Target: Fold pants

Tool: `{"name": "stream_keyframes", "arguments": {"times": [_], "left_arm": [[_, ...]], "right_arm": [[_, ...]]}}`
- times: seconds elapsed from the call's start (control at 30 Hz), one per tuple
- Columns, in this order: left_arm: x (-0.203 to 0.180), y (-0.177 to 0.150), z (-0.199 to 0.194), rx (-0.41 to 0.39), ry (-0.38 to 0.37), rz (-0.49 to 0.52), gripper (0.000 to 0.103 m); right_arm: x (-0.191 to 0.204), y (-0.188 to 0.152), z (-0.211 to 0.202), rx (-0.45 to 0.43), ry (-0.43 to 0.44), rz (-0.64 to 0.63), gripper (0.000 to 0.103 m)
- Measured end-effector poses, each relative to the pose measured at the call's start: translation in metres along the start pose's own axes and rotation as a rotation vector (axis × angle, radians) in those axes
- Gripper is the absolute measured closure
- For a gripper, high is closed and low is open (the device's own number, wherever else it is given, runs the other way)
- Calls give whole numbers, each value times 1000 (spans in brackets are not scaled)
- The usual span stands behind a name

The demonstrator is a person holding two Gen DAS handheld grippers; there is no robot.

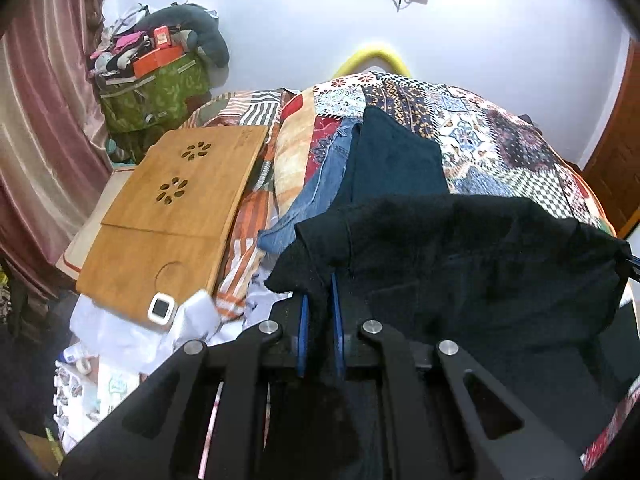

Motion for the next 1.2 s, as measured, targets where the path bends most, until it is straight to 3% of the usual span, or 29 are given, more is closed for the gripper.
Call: {"name": "stream_keyframes", "arguments": {"times": [0.4,0.7,0.83,0.93,1.07,1.2], "left_arm": [[30,-86,-38,58,-1,-74,100],[45,-164,-12,204,-7,-146,100],[46,-194,5,279,28,-144,100],[47,-198,2,275,54,-134,100],[48,-182,-18,211,128,-82,99],[43,-155,-41,136,134,-52,84]], "right_arm": [[59,-63,-34,32,47,-48,98],[83,-114,-15,108,77,-21,98],[84,-121,-14,104,70,-8,96],[84,-120,-21,96,80,10,93],[81,-119,-33,89,81,19,91],[65,-118,-51,61,62,44,89]]}}
Point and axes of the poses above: each gripper's, at about its wrist camera, not at the fingertips, and z roughly the way its jaws point, x to its left, y to its top, the point moved 10 cm from there along z, roughly the way its jaws point, and after that the axes turned 5 degrees about x, right-handed, at the moved point
